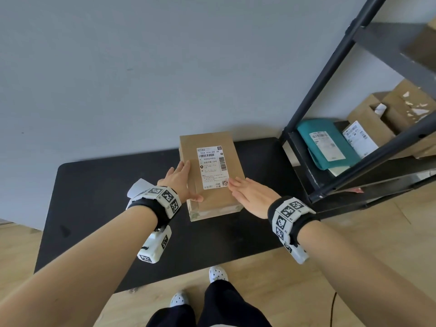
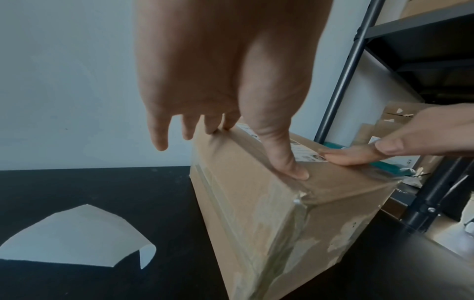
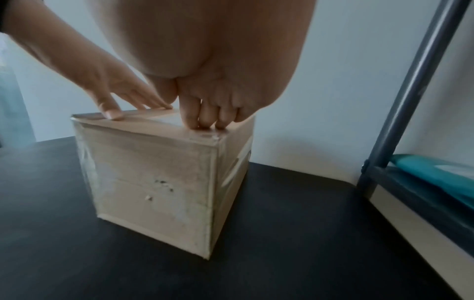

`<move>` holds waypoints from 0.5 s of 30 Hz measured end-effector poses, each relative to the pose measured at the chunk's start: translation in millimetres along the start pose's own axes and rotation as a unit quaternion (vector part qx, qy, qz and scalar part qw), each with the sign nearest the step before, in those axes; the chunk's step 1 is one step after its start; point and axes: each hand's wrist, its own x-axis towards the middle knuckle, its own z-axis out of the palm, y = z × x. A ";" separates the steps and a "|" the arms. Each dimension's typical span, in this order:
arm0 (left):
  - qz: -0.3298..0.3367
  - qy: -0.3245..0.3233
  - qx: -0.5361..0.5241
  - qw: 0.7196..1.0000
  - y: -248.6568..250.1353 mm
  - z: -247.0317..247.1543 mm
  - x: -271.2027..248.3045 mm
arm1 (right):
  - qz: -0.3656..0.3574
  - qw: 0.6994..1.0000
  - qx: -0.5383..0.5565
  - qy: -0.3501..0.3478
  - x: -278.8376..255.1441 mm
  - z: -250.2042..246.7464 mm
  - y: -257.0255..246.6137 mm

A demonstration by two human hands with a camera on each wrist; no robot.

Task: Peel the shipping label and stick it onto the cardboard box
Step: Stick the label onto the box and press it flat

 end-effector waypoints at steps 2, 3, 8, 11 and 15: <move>-0.005 -0.001 -0.010 1.000 0.9 -0.2 -2.0 | 0.005 1.000 0.000 0.012 -0.7 -5.0 5.6; -0.006 0.000 -0.008 1.000 1.1 0.1 -2.4 | -0.001 1.000 -0.005 0.021 0.9 -5.8 5.8; 0.026 0.004 0.035 0.999 4.6 0.3 -5.3 | -0.032 0.999 -0.038 -0.011 12.0 0.5 -0.6; 0.051 -0.014 0.069 0.996 8.2 -3.5 -3.2 | -0.030 0.998 -0.062 -0.013 25.4 -6.3 -5.1; 0.043 -0.033 0.097 0.994 13.0 -8.6 1.6 | -0.032 0.997 -0.049 -0.041 51.8 -14.6 -19.1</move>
